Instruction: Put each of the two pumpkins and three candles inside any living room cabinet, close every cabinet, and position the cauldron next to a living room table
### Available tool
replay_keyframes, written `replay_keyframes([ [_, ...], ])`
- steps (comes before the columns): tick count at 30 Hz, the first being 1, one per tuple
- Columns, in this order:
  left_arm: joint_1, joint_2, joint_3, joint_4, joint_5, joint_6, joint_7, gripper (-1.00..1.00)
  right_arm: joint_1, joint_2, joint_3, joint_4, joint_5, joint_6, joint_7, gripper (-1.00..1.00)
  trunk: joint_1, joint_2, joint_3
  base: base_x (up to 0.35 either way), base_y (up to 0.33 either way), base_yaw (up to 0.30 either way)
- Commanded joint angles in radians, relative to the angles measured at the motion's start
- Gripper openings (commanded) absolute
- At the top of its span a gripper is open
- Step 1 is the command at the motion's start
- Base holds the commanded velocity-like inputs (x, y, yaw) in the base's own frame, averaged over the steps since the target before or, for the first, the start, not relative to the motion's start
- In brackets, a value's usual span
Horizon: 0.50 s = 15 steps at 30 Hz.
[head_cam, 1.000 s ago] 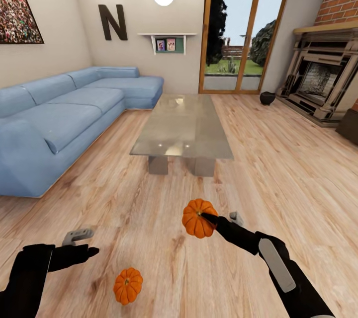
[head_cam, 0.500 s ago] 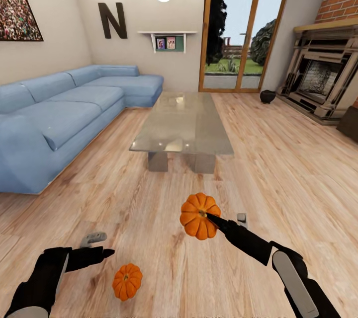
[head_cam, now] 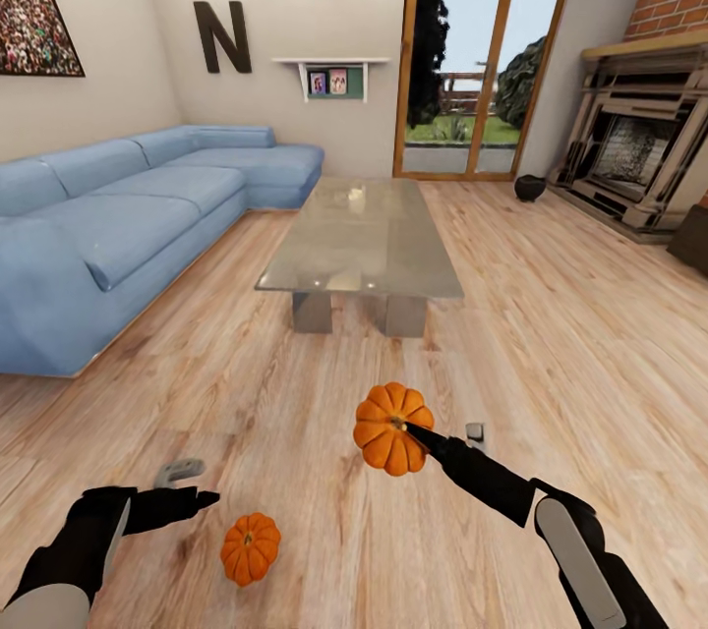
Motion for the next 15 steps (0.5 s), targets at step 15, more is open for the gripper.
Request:
replay_keyframes([
  [15,0.0,0.056,-0.003,0.0,0.107,0.01,-0.215,1.0,0.0,0.003,0.001,0.003,-0.016,0.001,0.0,-1.0,0.014,-0.018,-0.057,0.0,0.0,0.0],
])
